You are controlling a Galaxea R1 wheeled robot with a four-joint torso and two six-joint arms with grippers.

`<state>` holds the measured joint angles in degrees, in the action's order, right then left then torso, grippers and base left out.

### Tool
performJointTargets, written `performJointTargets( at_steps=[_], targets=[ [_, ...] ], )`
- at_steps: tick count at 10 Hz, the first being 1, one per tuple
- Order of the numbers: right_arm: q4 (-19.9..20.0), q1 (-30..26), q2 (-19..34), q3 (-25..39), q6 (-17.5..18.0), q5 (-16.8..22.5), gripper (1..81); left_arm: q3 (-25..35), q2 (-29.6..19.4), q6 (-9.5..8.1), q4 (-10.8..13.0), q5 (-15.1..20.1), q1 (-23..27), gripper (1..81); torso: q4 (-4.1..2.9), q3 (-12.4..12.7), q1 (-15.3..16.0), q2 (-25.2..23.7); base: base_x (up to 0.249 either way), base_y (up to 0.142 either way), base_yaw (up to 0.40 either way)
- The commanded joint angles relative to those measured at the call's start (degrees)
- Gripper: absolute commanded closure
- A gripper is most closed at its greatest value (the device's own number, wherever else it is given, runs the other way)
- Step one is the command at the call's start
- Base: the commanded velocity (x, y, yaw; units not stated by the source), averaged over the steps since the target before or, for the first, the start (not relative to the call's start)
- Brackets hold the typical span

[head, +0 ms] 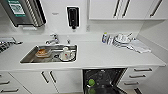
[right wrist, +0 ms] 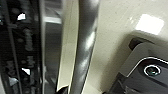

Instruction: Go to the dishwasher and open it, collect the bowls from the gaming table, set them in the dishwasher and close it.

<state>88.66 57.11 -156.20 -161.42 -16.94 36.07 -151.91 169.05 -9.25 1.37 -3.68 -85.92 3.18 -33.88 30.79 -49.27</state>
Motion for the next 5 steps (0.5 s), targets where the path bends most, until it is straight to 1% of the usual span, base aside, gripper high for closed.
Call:
performJointTargets(
  at_steps=[1, 2, 4, 5],
  targets=[
    [4.3, -9.8, 3.4, -2.1, 0.0, 10.1, 1.0, 0.0, -0.5, -0.15, -0.3, 4.1, 0.3, 1.0, 0.00, 0.0, 0.0, 0.0, 0.000, 0.000, 0.000],
    [4.3, -11.0, 3.5, -2.5, 0.0, 11.1, 1.0, 0.0, -0.4, -0.15, -0.3, 4.1, 0.3, 1.0, 0.00, 0.0, 0.0, 0.0, 0.000, 0.000, 0.000],
    [4.2, -13.0, 3.2, -2.2, -0.1, 11.2, 1.0, 0.0, -0.4, -0.15, -0.2, 4.1, 0.3, 1.0, 0.00, 0.0, 0.0, 0.0, 0.000, 0.000, 0.000],
    [4.1, -15.1, 3.8, -2.5, -0.1, 12.3, 1.0, 0.0, -0.3, -0.15, -0.1, 4.1, 0.3, 1.0, 0.00, 0.0, 0.0, 0.0, 0.000, 0.000, 0.000]
  ],
)
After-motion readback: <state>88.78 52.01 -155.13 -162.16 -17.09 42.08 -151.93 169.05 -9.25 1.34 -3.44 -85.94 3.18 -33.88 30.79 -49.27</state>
